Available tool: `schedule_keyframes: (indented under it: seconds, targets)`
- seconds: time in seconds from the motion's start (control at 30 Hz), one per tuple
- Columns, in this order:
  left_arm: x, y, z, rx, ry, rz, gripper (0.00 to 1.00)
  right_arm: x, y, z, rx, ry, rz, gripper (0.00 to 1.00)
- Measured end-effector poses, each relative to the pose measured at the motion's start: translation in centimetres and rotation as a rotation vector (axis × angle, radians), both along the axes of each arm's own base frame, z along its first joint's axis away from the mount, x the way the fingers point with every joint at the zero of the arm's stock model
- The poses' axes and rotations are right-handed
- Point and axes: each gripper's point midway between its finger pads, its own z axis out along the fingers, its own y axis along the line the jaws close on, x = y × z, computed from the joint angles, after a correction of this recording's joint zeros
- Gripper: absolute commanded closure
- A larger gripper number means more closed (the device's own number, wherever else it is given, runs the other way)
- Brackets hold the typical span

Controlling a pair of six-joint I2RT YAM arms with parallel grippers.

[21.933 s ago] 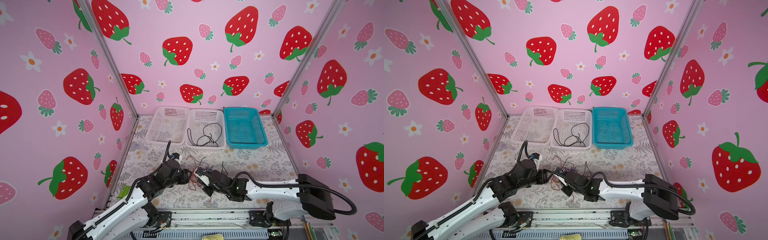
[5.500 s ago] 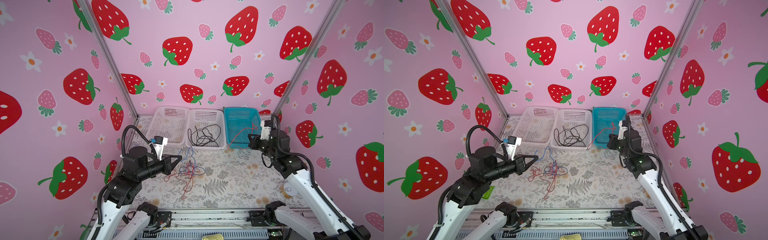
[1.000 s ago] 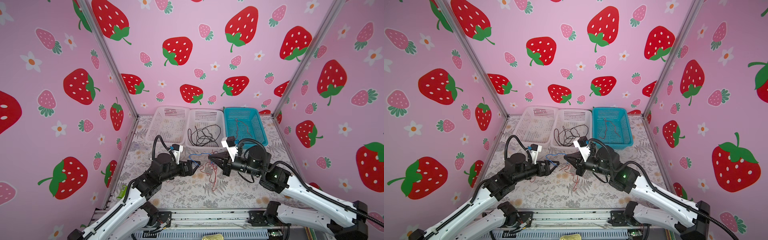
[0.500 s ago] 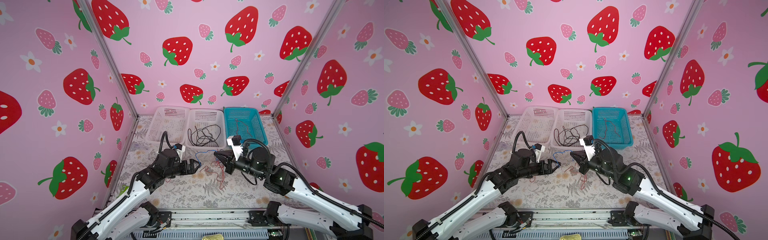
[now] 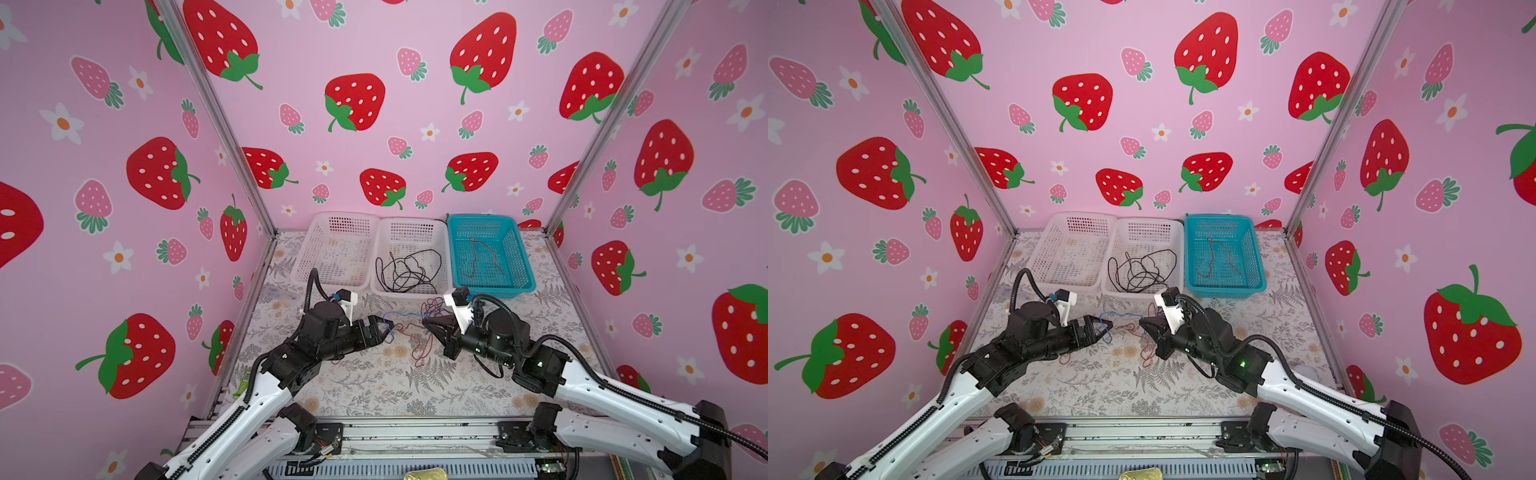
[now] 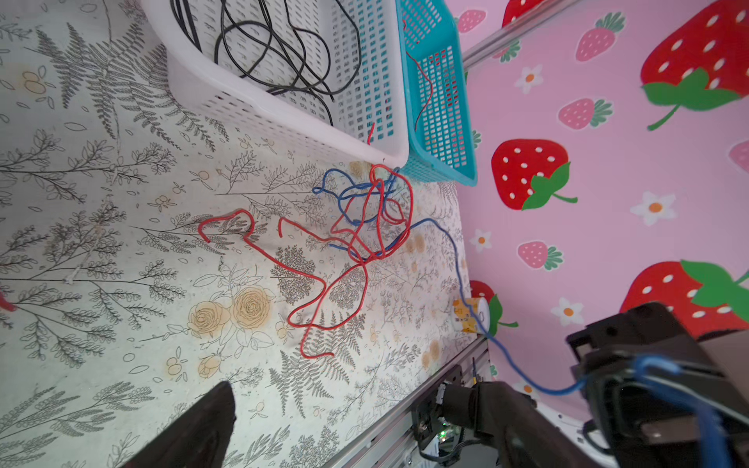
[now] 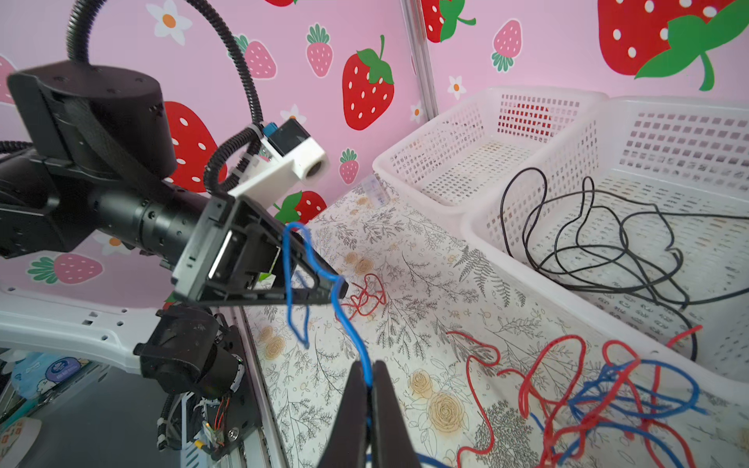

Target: Untangle the cables

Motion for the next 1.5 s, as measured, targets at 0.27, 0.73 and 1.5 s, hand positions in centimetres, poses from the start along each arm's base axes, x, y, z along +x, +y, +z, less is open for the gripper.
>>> schedule_keyframes:
  seconds: [0.27,0.73,1.5]
  targets:
    - [1.0,2.3,1.6,-0.096,-0.005,0.131,0.01,-0.2,-1.0,-0.5,-0.01,-0.024,-0.034,1.0]
    - [0.8,3.5,-3.8,-0.048,0.085,0.142,0.0,-1.9,-2.6,6.9,0.118,-0.124,0.018,1.0]
    - [-0.2,-2.0,-0.9,-0.261,-0.035,-0.098,0.0,-5.9,-0.3,9.0,0.205,-0.154,0.287,1.0]
